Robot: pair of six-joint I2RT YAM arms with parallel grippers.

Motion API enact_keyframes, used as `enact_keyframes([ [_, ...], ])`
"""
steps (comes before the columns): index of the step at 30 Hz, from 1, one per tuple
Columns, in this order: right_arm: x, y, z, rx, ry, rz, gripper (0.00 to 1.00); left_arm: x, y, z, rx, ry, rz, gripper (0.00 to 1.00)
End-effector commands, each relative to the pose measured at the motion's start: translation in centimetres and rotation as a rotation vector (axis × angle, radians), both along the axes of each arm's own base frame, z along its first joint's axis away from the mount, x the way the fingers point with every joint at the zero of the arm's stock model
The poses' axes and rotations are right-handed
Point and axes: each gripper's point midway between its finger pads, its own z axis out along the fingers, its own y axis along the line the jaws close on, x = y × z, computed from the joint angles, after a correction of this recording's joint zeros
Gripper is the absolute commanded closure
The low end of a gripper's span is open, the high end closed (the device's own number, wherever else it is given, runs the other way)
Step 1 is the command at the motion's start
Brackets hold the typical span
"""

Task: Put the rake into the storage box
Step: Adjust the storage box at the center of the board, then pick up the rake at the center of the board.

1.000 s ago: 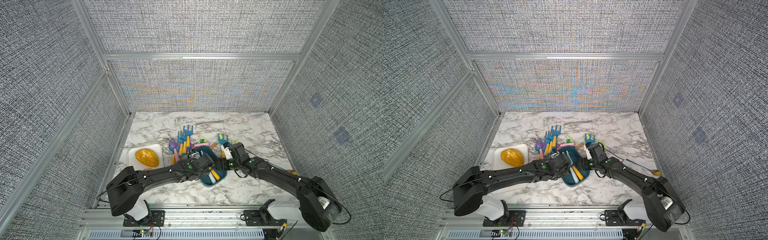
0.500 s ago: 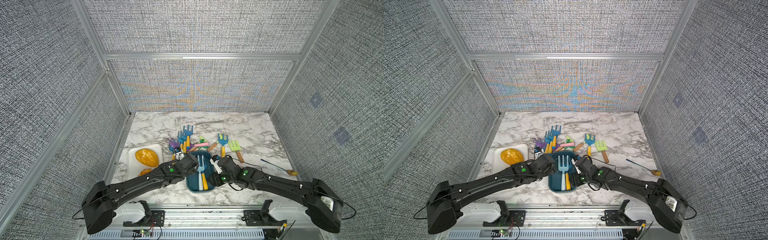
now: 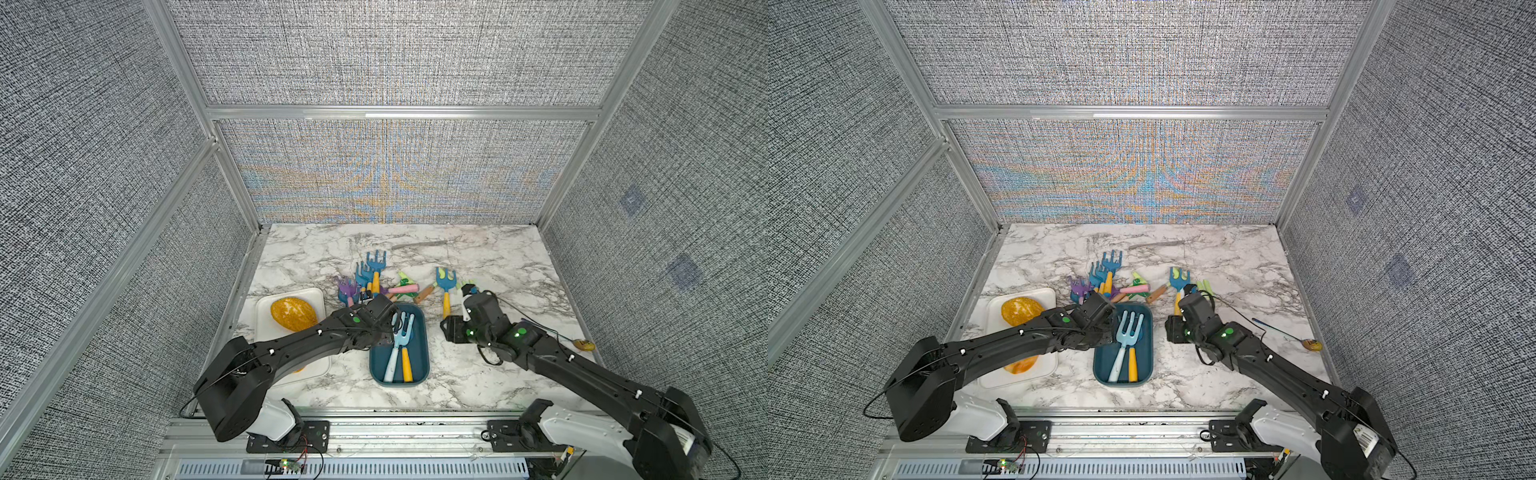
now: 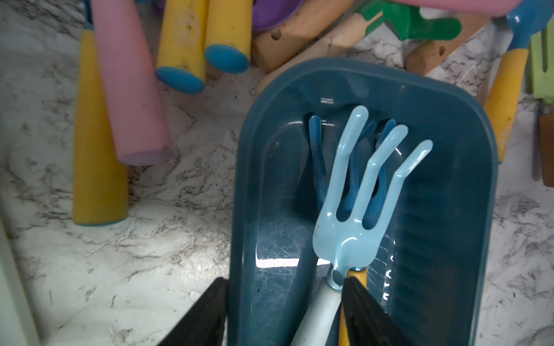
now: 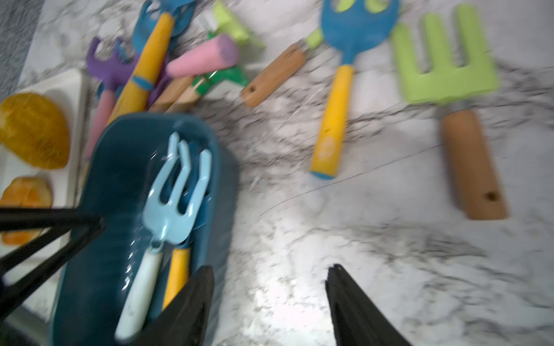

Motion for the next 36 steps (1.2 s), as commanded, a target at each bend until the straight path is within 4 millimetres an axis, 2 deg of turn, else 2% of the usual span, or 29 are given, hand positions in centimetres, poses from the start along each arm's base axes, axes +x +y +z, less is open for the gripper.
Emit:
enact_keyframes([
  [1,2.8,-3.1,0.0,-0.066,-0.020,-0.028,0.33,-0.2,-2.1,0.0,-0.063,0.025,-0.094,0.28],
  [5,5.5,-5.9,-1.3,-0.108,0.020,-0.071,0.32,-0.7,-3.6,-0.3,-0.106,0.061,-0.145,0.28],
  [6,5.8,-6.5,-2.4,-0.118,0.053,-0.078,0.32,-0.8,-3.9,-0.4,-0.120,0.068,-0.155,0.28],
  [7,7.1,-6.8,-2.0,-0.114,0.045,-0.090,0.32,-0.9,-4.2,-0.5,-0.134,0.078,-0.164,0.28],
  [10,8.4,-7.6,-3.3,-0.131,0.077,-0.110,0.31,-1.3,-4.9,-0.7,-0.157,0.093,-0.184,0.28],
  [15,9.4,-8.8,-6.2,-0.202,0.148,-0.135,0.31,-1.9,-5.4,-0.3,-0.174,0.093,-0.201,0.28],
  [19,9.4,-9.5,-8.3,-0.252,0.193,-0.149,0.34,-2.5,-6.1,0.4,-0.207,0.096,-0.225,0.28],
  [22,9.0,-10.4,-9.3,-0.298,0.219,-0.173,0.38,-2.1,-4.9,0.9,-0.169,0.064,-0.195,0.26],
  [25,8.6,-10.5,-10.4,-0.308,0.243,-0.169,0.44,-1.6,-2.8,1.7,-0.110,0.022,-0.155,0.15],
  [28,8.6,-10.3,-11.1,-0.307,0.257,-0.160,0.45,-1.3,-1.2,2.5,-0.068,-0.006,-0.126,0.01],
  [31,8.7,-10.2,-11.5,-0.308,0.268,-0.151,0.49,-1.0,0.3,3.2,-0.034,-0.036,-0.096,0.01],
  [33,8.9,-10.1,-11.6,-0.309,0.273,-0.147,0.55,-0.8,1.5,3.6,-0.007,-0.054,-0.069,0.01],
  [36,8.8,-10.0,-11.5,-0.314,0.272,-0.145,0.73,-0.6,3.2,4.3,0.024,-0.086,-0.031,0.01],
])
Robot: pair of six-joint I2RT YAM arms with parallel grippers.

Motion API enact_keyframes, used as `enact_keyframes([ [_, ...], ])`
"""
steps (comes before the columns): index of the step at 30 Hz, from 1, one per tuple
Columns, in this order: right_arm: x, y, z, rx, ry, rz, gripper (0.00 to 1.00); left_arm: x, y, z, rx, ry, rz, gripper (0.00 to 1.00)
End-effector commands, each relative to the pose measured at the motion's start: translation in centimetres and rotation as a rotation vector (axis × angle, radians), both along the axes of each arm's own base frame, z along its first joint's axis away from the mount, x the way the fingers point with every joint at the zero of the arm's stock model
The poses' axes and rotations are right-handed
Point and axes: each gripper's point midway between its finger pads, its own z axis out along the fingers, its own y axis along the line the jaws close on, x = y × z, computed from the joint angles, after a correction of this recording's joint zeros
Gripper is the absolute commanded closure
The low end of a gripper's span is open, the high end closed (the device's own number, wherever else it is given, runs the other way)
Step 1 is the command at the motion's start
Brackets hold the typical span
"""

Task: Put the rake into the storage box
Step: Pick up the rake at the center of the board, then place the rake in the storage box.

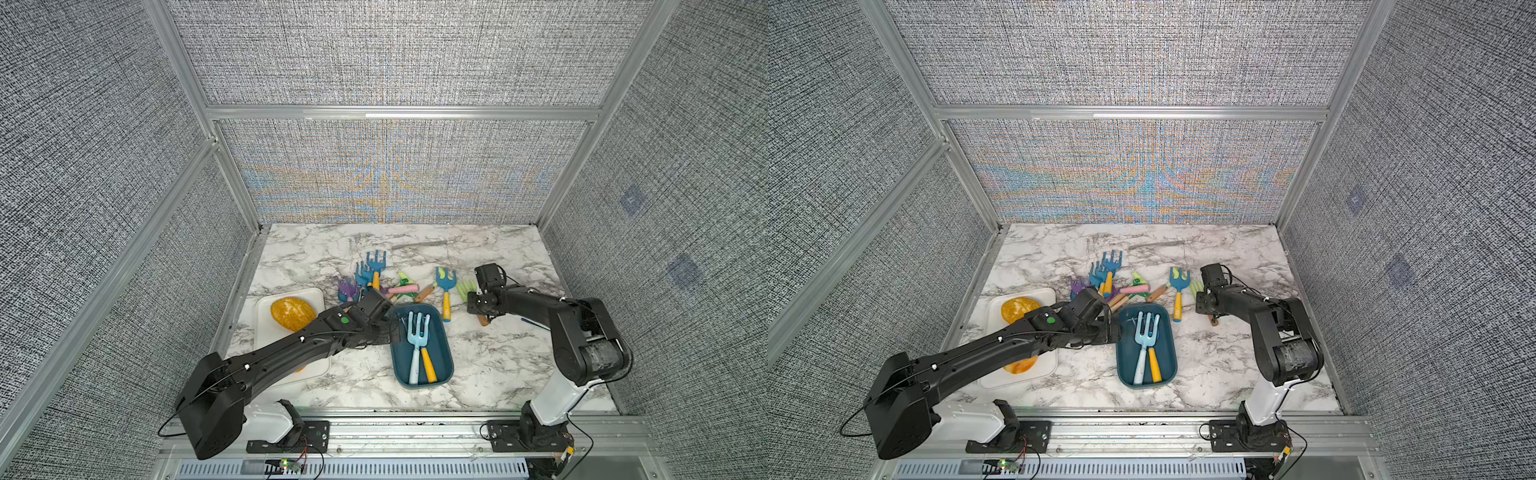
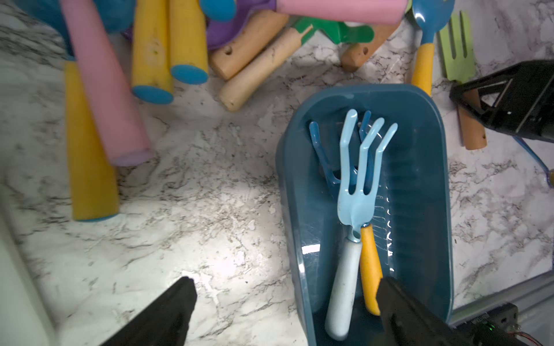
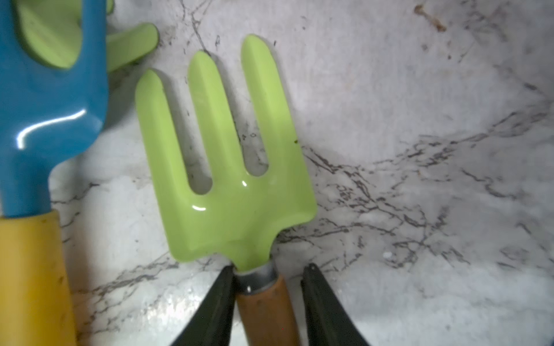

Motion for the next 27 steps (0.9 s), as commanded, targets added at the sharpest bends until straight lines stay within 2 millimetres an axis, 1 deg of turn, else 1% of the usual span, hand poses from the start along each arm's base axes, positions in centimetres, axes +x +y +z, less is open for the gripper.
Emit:
enact_keyframes([
  [1,-1.8,-0.5,-1.0,-0.032,0.072,0.001,0.78,0.2,2.9,0.2,0.092,-0.039,0.051,0.01],
  [4,-2.2,-0.8,0.0,-0.040,0.043,-0.014,0.92,0.3,4.4,0.5,0.107,-0.074,0.085,0.01],
  [6,-2.4,-1.0,1.2,-0.036,0.005,-0.031,1.00,0.3,5.3,0.8,0.111,-0.088,0.104,0.01],
  [8,-2.7,-0.7,2.4,-0.014,-0.031,-0.033,1.00,0.3,5.9,0.9,0.116,-0.094,0.115,0.01],
  [10,-3.2,0.1,3.7,0.012,-0.069,-0.019,1.00,0.3,6.4,1.1,0.118,-0.099,0.128,0.01],
  [11,-3.4,0.7,4.7,0.035,-0.096,-0.002,1.00,0.3,6.7,1.1,0.119,-0.100,0.133,0.01],
  [12,-3.4,1.7,6.1,0.068,-0.132,0.019,1.00,0.3,6.9,1.1,0.118,-0.102,0.139,0.01],
  [13,-4.6,2.2,5.9,0.088,-0.123,0.038,1.00,0.2,7.1,1.1,0.118,-0.102,0.145,0.01],
  [15,-5.7,4.3,7.8,0.159,-0.158,0.090,1.00,0.2,7.6,1.0,0.117,-0.106,0.157,0.01],
  [18,-7.9,7.4,10.0,0.238,-0.185,0.168,1.00,0.2,8.3,0.8,0.120,-0.109,0.176,0.01],
  [23,-12.0,12.2,11.3,0.361,-0.164,0.300,1.00,0.3,8.9,0.3,0.115,-0.109,0.196,0.01],
  [27,-14.8,14.7,12.1,0.429,-0.151,0.359,1.00,0.4,9.3,0.0,0.122,-0.104,0.212,0.01],
])
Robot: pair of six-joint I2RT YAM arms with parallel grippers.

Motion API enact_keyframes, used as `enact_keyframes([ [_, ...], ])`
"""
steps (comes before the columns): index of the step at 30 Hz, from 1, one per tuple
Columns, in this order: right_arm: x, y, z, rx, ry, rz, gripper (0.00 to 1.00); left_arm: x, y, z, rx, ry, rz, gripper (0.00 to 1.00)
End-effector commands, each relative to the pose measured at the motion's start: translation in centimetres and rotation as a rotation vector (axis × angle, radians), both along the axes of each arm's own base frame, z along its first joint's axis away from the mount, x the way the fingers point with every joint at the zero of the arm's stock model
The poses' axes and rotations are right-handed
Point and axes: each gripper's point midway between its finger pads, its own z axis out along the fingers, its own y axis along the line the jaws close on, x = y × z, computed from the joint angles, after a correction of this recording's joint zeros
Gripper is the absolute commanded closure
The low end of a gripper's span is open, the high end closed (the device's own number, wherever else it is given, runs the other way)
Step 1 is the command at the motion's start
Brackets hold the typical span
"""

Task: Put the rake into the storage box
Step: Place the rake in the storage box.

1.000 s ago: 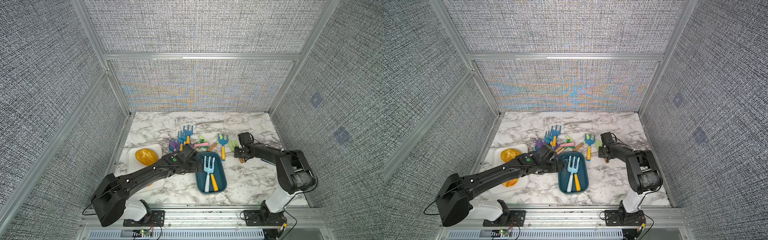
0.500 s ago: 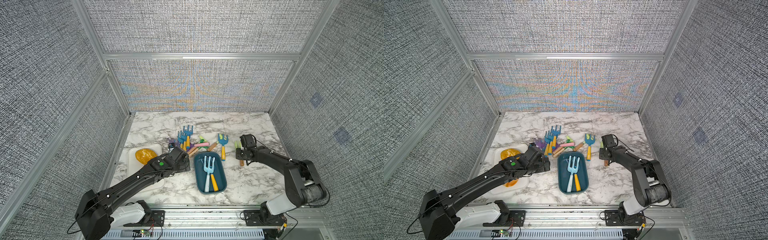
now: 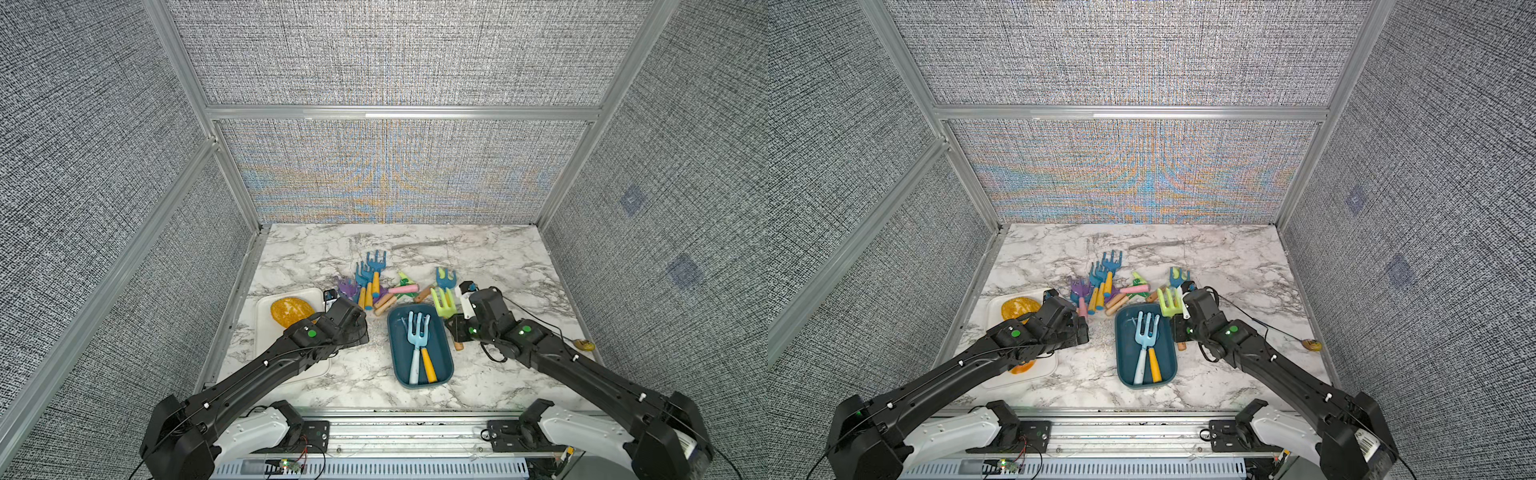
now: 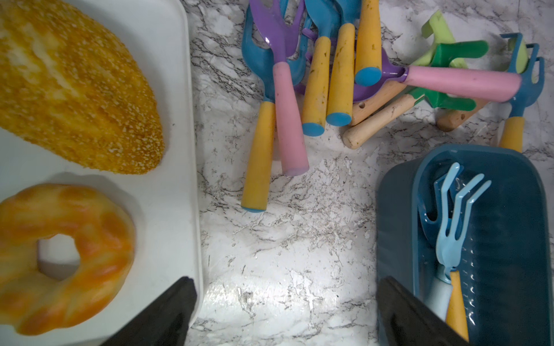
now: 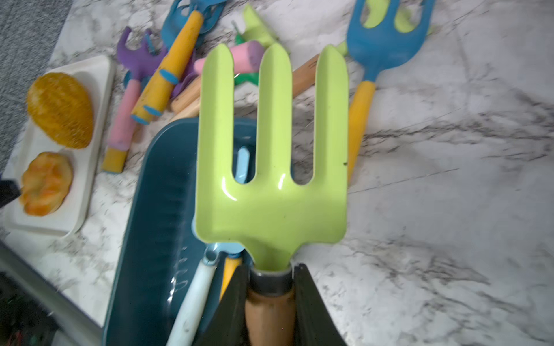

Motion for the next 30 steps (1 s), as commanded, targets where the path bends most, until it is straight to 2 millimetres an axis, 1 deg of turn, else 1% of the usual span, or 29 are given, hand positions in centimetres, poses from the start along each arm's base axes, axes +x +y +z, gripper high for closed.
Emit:
enact_keyframes([
  [1,-1.9,1.8,0.5,0.072,0.044,0.024,1.00,0.2,0.4,-0.1,0.010,-0.007,0.011,0.01],
  [3,-2.7,2.7,0.7,0.084,0.051,0.040,1.00,0.3,0.5,-0.3,0.007,-0.006,0.017,0.01],
  [6,-3.1,3.7,0.6,0.080,0.058,0.050,1.00,0.3,0.6,-0.5,0.003,-0.004,0.020,0.01],
  [9,-3.3,4.2,-0.5,0.042,0.081,0.044,1.00,0.3,0.6,-0.7,0.001,0.002,0.020,0.01],
  [15,-3.5,4.0,-3.5,-0.038,0.125,0.010,1.00,0.2,1.0,-0.8,0.001,0.002,0.030,0.01],
  [18,-3.3,3.6,-4.5,-0.075,0.133,-0.009,1.00,0.2,1.1,-0.8,0.000,0.004,0.033,0.01],
  [20,-3.2,3.4,-4.8,-0.099,0.131,-0.019,1.00,0.3,1.0,-0.8,0.000,0.004,0.033,0.02],
  [22,-2.9,3.3,-4.8,-0.114,0.126,-0.025,0.78,0.4,1.0,-0.9,0.004,0.009,0.032,0.02],
  [23,-2.8,3.4,-4.7,-0.120,0.124,-0.023,0.64,0.5,0.9,-0.8,0.003,0.010,0.032,0.03],
  [24,-2.7,3.3,-4.5,-0.126,0.118,-0.023,0.55,0.5,0.9,-0.9,0.006,0.012,0.032,0.03],
  [27,-2.4,3.3,-3.6,-0.121,0.091,-0.032,0.45,0.8,0.8,-0.9,0.010,0.020,0.028,0.03],
  [30,-2.2,3.2,-2.2,-0.097,0.058,-0.040,0.40,1.1,0.7,-1.0,0.020,0.028,0.024,0.05],
])
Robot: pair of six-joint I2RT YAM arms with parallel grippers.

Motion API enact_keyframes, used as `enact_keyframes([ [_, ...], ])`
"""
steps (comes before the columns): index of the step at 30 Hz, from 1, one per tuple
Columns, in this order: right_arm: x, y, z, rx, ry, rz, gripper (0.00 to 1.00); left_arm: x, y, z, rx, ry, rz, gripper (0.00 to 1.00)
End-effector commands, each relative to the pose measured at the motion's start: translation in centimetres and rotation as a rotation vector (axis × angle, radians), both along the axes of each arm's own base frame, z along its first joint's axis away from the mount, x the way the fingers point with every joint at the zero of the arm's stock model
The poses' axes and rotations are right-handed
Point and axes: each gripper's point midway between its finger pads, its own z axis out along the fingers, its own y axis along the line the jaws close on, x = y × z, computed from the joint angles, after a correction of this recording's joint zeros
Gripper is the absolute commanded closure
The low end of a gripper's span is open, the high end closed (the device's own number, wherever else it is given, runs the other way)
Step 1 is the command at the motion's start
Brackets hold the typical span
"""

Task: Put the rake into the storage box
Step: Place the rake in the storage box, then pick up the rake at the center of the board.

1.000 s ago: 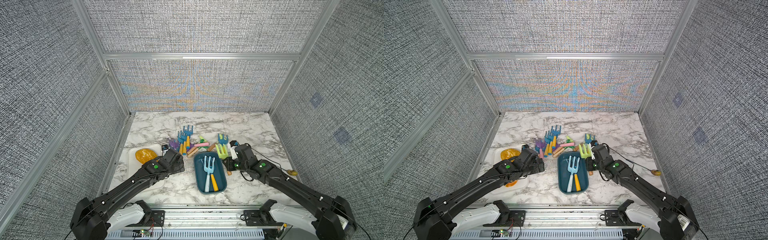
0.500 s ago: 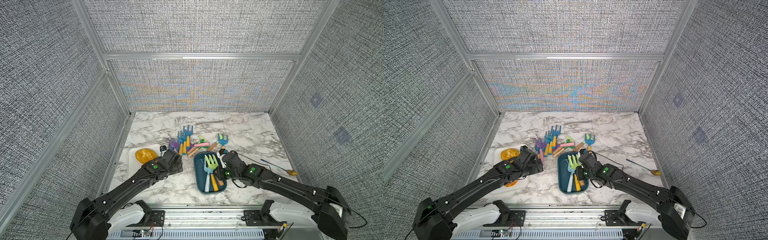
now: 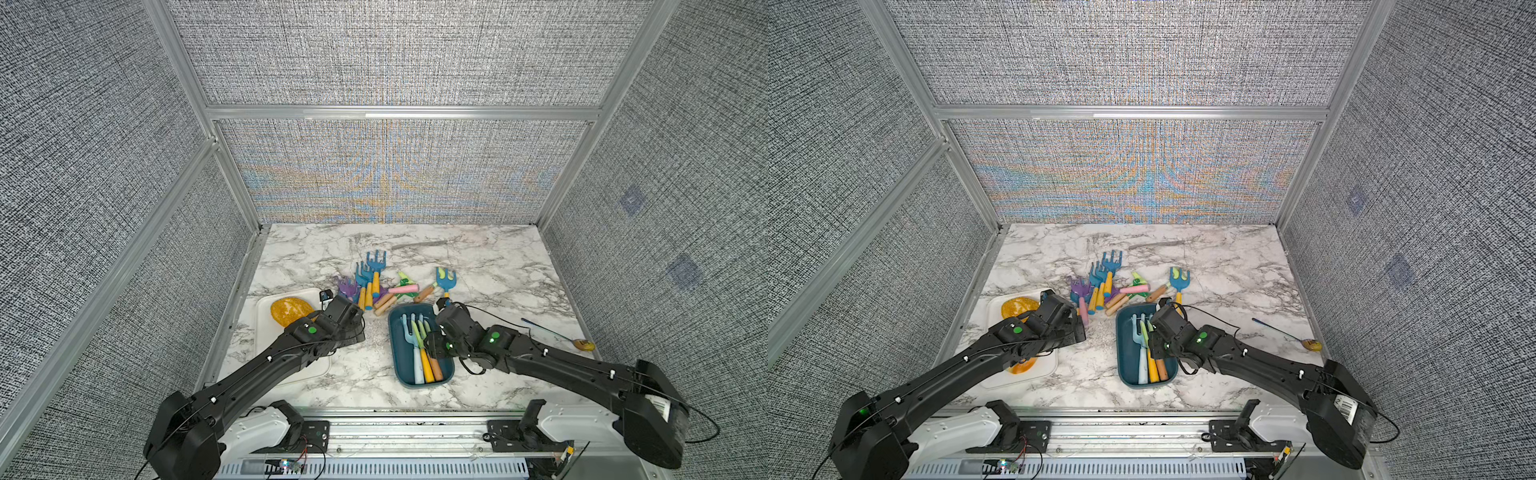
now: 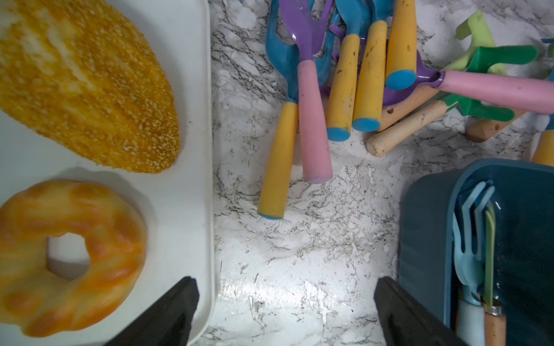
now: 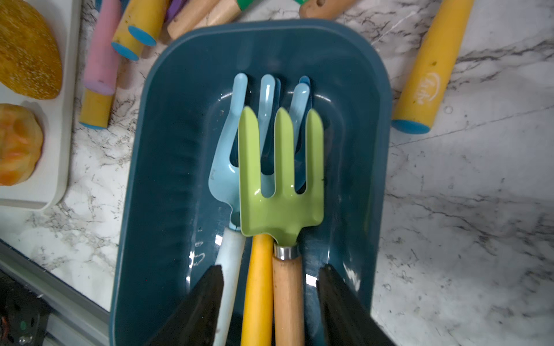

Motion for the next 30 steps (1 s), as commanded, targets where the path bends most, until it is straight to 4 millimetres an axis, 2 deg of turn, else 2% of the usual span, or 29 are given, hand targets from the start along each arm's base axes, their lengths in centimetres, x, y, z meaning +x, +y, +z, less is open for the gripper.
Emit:
enact_keyframes([
  [1,0.4,-0.5,1.5,0.000,-0.046,-0.020,0.38,0.5,-0.2,0.1,0.007,0.002,-0.019,0.06],
  [7,0.4,-0.8,3.7,0.058,-0.108,-0.022,0.19,1.8,-0.7,-0.1,0.018,0.033,-0.026,0.19],
  [13,0.1,-1.6,4.5,0.084,-0.141,-0.035,0.04,3.4,-1.5,-0.7,0.037,0.067,-0.040,0.34],
  [20,-0.2,-2.1,4.1,0.082,-0.142,-0.038,0.01,5.7,-2.2,-2.0,0.055,0.104,-0.039,0.46],
  [30,-0.7,-2.7,3.8,0.089,-0.141,-0.042,0.01,8.5,-2.2,-5.1,0.099,0.185,-0.024,0.46],
])
